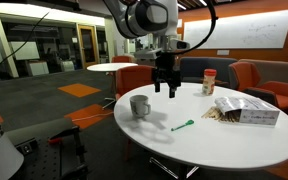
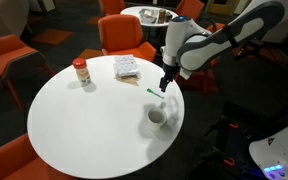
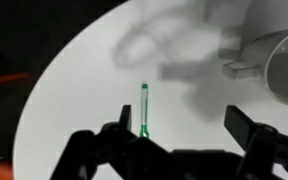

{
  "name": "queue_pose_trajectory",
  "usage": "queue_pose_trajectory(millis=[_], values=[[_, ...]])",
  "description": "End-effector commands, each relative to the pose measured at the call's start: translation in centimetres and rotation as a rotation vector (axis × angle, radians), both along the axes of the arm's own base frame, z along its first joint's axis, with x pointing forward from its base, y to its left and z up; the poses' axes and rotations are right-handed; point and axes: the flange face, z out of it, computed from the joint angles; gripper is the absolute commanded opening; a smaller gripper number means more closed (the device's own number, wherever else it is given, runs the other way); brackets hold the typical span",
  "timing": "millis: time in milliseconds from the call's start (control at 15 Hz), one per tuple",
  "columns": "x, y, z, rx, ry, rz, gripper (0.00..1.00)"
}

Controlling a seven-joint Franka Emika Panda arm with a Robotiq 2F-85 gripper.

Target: Take the green marker out of the white mug

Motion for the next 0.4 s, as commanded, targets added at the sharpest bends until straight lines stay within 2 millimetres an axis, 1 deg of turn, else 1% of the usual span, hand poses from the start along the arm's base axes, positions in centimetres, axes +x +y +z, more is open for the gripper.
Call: queue_pose_trajectory(millis=[0,333], values=[[-0.8,1.3,0.9,0.004,0.059,0.051,1.00],[-0.6,2.9,1.8,0.006,0.008,0.132,1.00]])
